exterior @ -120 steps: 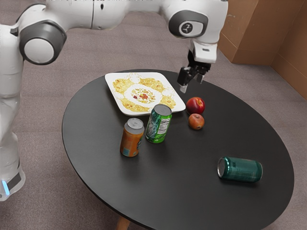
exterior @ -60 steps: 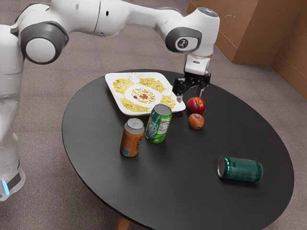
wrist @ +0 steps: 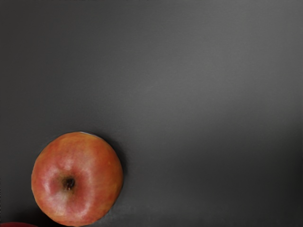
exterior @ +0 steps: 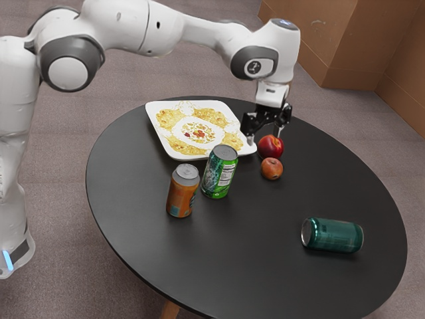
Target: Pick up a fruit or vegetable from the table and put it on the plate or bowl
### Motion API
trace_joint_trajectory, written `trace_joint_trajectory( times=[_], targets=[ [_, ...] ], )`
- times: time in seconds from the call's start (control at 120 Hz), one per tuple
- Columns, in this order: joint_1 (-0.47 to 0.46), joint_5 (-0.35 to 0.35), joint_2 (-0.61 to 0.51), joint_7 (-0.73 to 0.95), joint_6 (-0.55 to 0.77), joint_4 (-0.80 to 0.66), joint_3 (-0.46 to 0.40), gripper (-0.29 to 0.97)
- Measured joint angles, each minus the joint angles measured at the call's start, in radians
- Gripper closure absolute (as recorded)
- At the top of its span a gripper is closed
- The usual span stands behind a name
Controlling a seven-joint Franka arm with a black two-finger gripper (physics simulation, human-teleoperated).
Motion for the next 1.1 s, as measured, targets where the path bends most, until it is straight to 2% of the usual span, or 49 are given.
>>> trace_joint_trajectory(
  times=[1.1],
  targets=[
    [0.019, -0.035, 0.157, 0.058, 0.196, 0.015, -0.003, 0.00]
  ],
)
